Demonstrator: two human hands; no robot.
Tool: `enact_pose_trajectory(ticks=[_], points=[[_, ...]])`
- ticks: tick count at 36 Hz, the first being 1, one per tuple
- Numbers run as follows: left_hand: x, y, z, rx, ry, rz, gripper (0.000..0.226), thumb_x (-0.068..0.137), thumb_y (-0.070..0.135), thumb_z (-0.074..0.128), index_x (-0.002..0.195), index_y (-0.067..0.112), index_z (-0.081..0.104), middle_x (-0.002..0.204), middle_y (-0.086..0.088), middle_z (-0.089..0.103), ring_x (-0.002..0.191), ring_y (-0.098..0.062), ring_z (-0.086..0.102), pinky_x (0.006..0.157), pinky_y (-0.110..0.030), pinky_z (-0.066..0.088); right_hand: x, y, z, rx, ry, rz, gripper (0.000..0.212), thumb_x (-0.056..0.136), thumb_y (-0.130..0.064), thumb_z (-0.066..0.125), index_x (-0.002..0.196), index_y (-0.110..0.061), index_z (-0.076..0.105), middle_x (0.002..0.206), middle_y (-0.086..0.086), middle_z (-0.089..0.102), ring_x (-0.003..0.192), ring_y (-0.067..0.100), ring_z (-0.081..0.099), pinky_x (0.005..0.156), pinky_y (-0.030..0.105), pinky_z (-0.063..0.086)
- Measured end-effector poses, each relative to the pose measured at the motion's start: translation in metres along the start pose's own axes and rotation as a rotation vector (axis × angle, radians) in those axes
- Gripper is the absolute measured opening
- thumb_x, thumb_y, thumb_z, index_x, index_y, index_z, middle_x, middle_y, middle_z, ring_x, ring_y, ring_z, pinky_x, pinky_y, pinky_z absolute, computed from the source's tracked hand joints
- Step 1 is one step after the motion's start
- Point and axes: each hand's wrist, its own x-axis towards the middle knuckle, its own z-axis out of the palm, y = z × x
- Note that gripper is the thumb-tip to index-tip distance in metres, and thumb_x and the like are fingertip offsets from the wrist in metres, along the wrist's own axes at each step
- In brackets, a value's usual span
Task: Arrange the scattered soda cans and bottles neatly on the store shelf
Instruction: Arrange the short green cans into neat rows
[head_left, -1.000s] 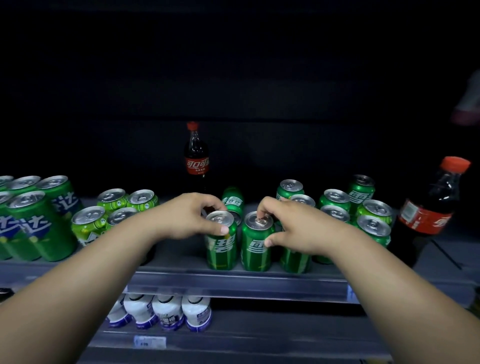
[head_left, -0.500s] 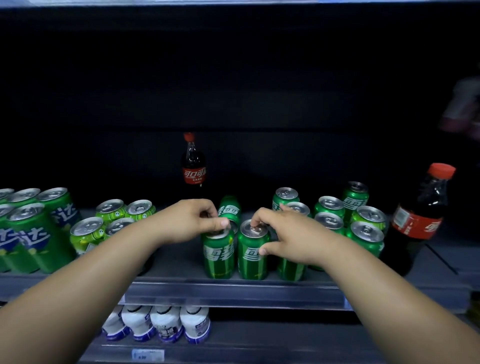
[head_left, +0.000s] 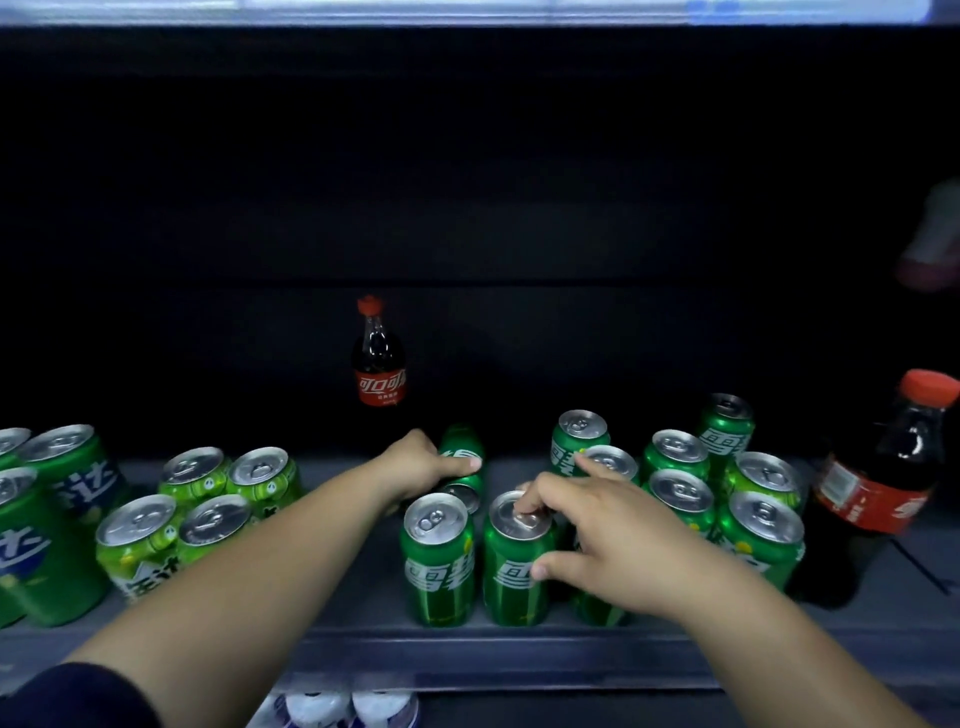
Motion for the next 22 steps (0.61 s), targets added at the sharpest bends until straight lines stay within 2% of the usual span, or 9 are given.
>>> enact_pose_trajectory(ticks=[2,5,7,11,13,17,19,20,22], points=[[0.001,0.000,0.002,0.029,0.018,0.021,0.038,0.072,0.036,0.084,0.086,0.012,0.058,0.065,0.005,0.064,0.055,-0.004,0.057,0.046,-0.019,0.039,-0.001,-0.001,-0.001,-0.008,0.000,0.000,0.044,0.082,-0.058,0.069,0.116,-0.039,0.047,0.125,-0.021,0.061,0.122,-0.002,0.049,0.124,0.023,0.002],[0.002,-0.002,-0.002,0.074,0.014,0.042,0.061,0.064,0.029,0.090,0.111,0.013,0.053,0.090,-0.005,0.065,0.070,-0.013,0.060,0.052,-0.020,0.045,-0.002,-0.001,0.000,-0.017,0.001,-0.010,0.044,0.082,-0.060,0.067,0.116,-0.040,0.046,0.127,-0.021,0.061,0.123,-0.003,0.048,0.124,0.024,0.003],[0.003,-0.004,-0.005,0.112,-0.026,0.076,0.068,0.058,0.025,0.091,0.112,0.014,0.052,0.093,-0.009,0.066,0.071,-0.017,0.061,0.059,-0.026,0.049,-0.002,0.000,0.001,-0.030,0.004,-0.015,0.045,0.082,-0.062,0.065,0.116,-0.041,0.045,0.129,-0.022,0.060,0.124,-0.003,0.049,0.122,0.020,-0.001],[0.003,0.000,-0.014,0.126,-0.023,0.185,0.059,0.062,0.009,0.089,0.109,0.016,0.053,0.090,-0.005,0.063,0.071,-0.015,0.060,0.065,-0.031,0.051,-0.003,0.000,0.001,-0.038,0.014,-0.010,0.044,0.083,-0.063,0.064,0.117,-0.042,0.045,0.125,-0.022,0.061,0.125,-0.001,0.049,0.121,0.020,-0.002],[0.001,0.005,-0.020,0.119,-0.012,0.240,0.065,0.056,0.012,0.090,0.110,0.016,0.054,0.095,-0.007,0.065,0.074,-0.016,0.062,0.066,-0.033,0.054,-0.003,0.000,0.001,-0.035,0.012,-0.009,0.046,0.083,-0.064,0.064,0.118,-0.042,0.046,0.129,-0.022,0.060,0.128,-0.001,0.047,0.120,0.020,-0.002],[-0.001,0.013,-0.030,0.132,0.009,0.348,0.072,0.053,0.013,0.093,0.114,0.020,0.054,0.104,-0.005,0.062,0.079,-0.013,0.057,0.065,-0.026,0.049,-0.002,-0.001,0.001,-0.021,-0.003,-0.017,0.047,0.082,-0.062,0.066,0.120,-0.041,0.048,0.133,-0.024,0.057,0.128,-0.005,0.045,0.118,0.017,-0.005],[-0.001,0.015,-0.032,0.146,0.015,0.394,0.074,0.054,0.012,0.094,0.116,0.023,0.054,0.107,-0.004,0.061,0.083,-0.012,0.058,0.066,-0.020,0.048,-0.003,0.000,-0.004,0.057,-0.014,-0.011,0.048,0.080,-0.058,0.071,0.121,-0.042,0.051,0.138,-0.029,0.049,0.130,-0.012,0.036,0.121,0.019,0.000],[-0.002,0.015,-0.032,0.149,0.013,0.412,0.076,0.054,0.012,0.094,0.117,0.024,0.054,0.108,-0.003,0.061,0.084,-0.011,0.058,0.066,-0.018,0.048,-0.004,0.001,-0.008,0.151,-0.024,0.009,0.049,0.078,-0.055,0.075,0.121,-0.044,0.054,0.140,-0.033,0.043,0.130,-0.015,0.031,0.121,0.020,0.006],[-0.003,0.015,-0.032,0.151,-0.002,0.437,0.078,0.054,0.013,0.095,0.118,0.025,0.053,0.109,-0.002,0.061,0.085,-0.009,0.059,0.066,-0.015,0.047,-0.003,0.004,-0.018,0.420,-0.011,0.045,0.050,0.071,-0.053,0.082,0.115,-0.050,0.058,0.142,-0.035,0.043,0.132,-0.016,0.034,0.118,0.024,0.024]])
